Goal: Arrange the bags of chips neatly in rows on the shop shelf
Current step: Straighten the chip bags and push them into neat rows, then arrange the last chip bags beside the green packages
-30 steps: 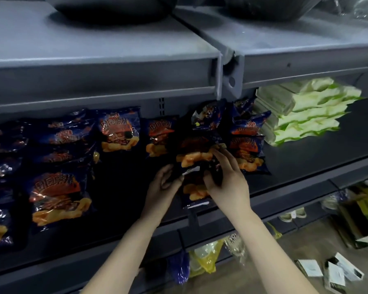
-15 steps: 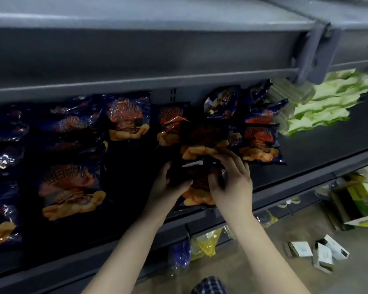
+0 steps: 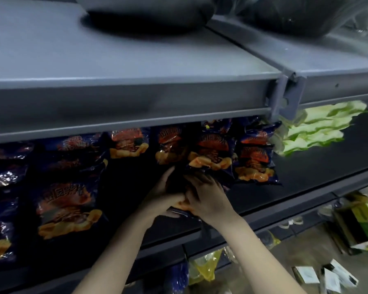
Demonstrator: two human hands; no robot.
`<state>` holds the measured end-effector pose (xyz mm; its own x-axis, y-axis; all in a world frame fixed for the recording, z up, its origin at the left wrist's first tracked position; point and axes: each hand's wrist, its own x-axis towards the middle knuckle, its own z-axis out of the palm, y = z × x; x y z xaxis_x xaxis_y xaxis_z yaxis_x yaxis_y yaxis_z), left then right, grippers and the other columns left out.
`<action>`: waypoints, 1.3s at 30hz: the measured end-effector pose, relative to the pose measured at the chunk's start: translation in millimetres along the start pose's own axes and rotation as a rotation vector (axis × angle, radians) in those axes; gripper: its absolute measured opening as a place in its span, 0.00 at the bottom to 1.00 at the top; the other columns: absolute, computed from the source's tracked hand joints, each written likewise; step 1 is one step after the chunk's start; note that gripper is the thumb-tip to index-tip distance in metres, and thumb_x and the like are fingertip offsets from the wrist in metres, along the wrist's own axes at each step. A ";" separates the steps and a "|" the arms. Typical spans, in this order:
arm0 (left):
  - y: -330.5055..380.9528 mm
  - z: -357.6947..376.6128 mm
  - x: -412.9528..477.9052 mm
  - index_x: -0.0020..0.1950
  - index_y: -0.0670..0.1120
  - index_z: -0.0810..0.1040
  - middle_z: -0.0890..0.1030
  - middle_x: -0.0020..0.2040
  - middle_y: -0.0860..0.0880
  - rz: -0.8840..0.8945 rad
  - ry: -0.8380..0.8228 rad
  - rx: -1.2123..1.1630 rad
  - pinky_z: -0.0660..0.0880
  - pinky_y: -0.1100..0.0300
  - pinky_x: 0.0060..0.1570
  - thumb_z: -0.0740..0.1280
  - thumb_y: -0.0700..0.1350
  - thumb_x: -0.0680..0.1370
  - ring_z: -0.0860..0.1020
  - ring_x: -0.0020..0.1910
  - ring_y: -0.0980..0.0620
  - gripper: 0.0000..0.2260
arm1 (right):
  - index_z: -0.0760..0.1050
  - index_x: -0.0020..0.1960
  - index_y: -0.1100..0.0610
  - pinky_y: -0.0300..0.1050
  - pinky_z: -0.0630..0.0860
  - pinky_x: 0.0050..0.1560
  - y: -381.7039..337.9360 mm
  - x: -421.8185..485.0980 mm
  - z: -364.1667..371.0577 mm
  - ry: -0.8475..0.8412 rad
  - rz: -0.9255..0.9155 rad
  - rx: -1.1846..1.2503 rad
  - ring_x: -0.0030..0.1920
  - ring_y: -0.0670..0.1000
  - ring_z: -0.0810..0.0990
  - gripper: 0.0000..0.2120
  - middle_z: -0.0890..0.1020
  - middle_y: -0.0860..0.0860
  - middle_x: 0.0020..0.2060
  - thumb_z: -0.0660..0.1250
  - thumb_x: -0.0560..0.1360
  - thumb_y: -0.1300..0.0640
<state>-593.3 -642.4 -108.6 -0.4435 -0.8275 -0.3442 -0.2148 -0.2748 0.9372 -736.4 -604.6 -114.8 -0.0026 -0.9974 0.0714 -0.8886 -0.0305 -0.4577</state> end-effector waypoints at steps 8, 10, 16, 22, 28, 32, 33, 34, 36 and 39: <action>12.9 -17.5 19.7 0.70 0.53 0.64 0.70 0.62 0.49 0.063 0.315 -0.161 0.77 0.62 0.39 0.72 0.35 0.71 0.76 0.54 0.50 0.32 | 0.60 0.72 0.47 0.55 0.68 0.65 25.1 24.2 -23.7 -0.231 0.123 0.017 0.68 0.57 0.68 0.25 0.67 0.51 0.69 0.53 0.78 0.40; 12.4 -22.8 25.4 0.68 0.52 0.67 0.73 0.62 0.49 0.144 0.432 -0.281 0.75 0.59 0.48 0.72 0.37 0.71 0.75 0.57 0.49 0.29 | 0.56 0.74 0.47 0.53 0.68 0.66 24.5 28.0 -26.9 -0.280 0.084 0.049 0.69 0.57 0.66 0.27 0.64 0.52 0.71 0.55 0.78 0.40; 11.5 -15.4 21.1 0.72 0.55 0.62 0.69 0.63 0.55 0.145 0.302 -0.083 0.68 0.59 0.56 0.72 0.38 0.72 0.68 0.61 0.56 0.33 | 0.50 0.75 0.45 0.55 0.69 0.65 16.7 24.7 -22.2 -0.304 0.085 0.107 0.67 0.64 0.67 0.30 0.60 0.57 0.71 0.58 0.77 0.42; 13.4 -17.4 1.6 0.73 0.63 0.53 0.62 0.71 0.54 0.136 0.152 0.218 0.66 0.59 0.59 0.70 0.32 0.71 0.64 0.64 0.57 0.43 | 0.53 0.75 0.47 0.53 0.79 0.51 16.4 19.7 -18.2 -0.314 0.106 0.241 0.64 0.59 0.73 0.33 0.63 0.53 0.71 0.60 0.75 0.38; 23.2 -40.9 -25.4 0.71 0.71 0.46 0.50 0.75 0.60 0.202 -0.043 0.509 0.57 0.58 0.68 0.67 0.36 0.75 0.52 0.71 0.61 0.42 | 0.69 0.67 0.51 0.41 0.74 0.53 5.9 19.3 -7.9 -0.300 -0.003 0.171 0.59 0.49 0.75 0.35 0.76 0.47 0.60 0.64 0.67 0.30; 23.3 -46.7 -37.6 0.70 0.73 0.41 0.48 0.76 0.60 0.335 -0.005 0.772 0.54 0.64 0.66 0.64 0.36 0.77 0.49 0.70 0.63 0.42 | 0.74 0.49 0.48 0.28 0.67 0.37 -9.1 10.4 -2.7 -0.286 0.009 0.327 0.41 0.36 0.72 0.16 0.73 0.36 0.40 0.71 0.69 0.40; 22.5 -47.6 -39.0 0.70 0.73 0.40 0.50 0.76 0.60 0.381 0.021 0.846 0.56 0.65 0.65 0.63 0.36 0.77 0.51 0.71 0.61 0.43 | 0.73 0.50 0.47 0.29 0.70 0.42 -13.2 8.2 -1.1 -0.283 0.018 0.377 0.44 0.37 0.74 0.15 0.75 0.38 0.43 0.72 0.69 0.42; 20.8 -48.8 -39.6 0.70 0.72 0.39 0.52 0.76 0.59 0.433 0.052 0.917 0.58 0.66 0.64 0.64 0.35 0.76 0.54 0.72 0.59 0.44 | 0.73 0.55 0.48 0.34 0.73 0.49 -16.1 7.4 3.2 -0.283 0.026 0.425 0.49 0.40 0.76 0.18 0.78 0.40 0.48 0.72 0.69 0.43; 19.8 -49.2 -42.2 0.72 0.68 0.41 0.58 0.75 0.55 0.583 0.127 1.046 0.59 0.66 0.65 0.65 0.33 0.74 0.60 0.72 0.54 0.45 | 0.71 0.60 0.44 0.42 0.74 0.59 -21.7 5.3 12.0 -0.268 0.034 0.556 0.56 0.43 0.76 0.22 0.78 0.42 0.55 0.73 0.68 0.46; 16.6 -50.7 -42.6 0.76 0.55 0.55 0.70 0.70 0.50 0.830 0.318 1.191 0.59 0.56 0.68 0.72 0.33 0.68 0.65 0.68 0.51 0.43 | 0.69 0.59 0.45 0.48 0.74 0.59 -25.7 -0.2 24.0 -0.166 0.128 0.657 0.57 0.45 0.76 0.24 0.78 0.44 0.55 0.74 0.67 0.46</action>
<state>-533.8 -636.5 -75.6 -0.6223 -0.6565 0.4262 -0.6402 0.7402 0.2055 -702.5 -605.2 -124.3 0.0281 -0.9909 -0.1314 -0.4238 0.1072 -0.8994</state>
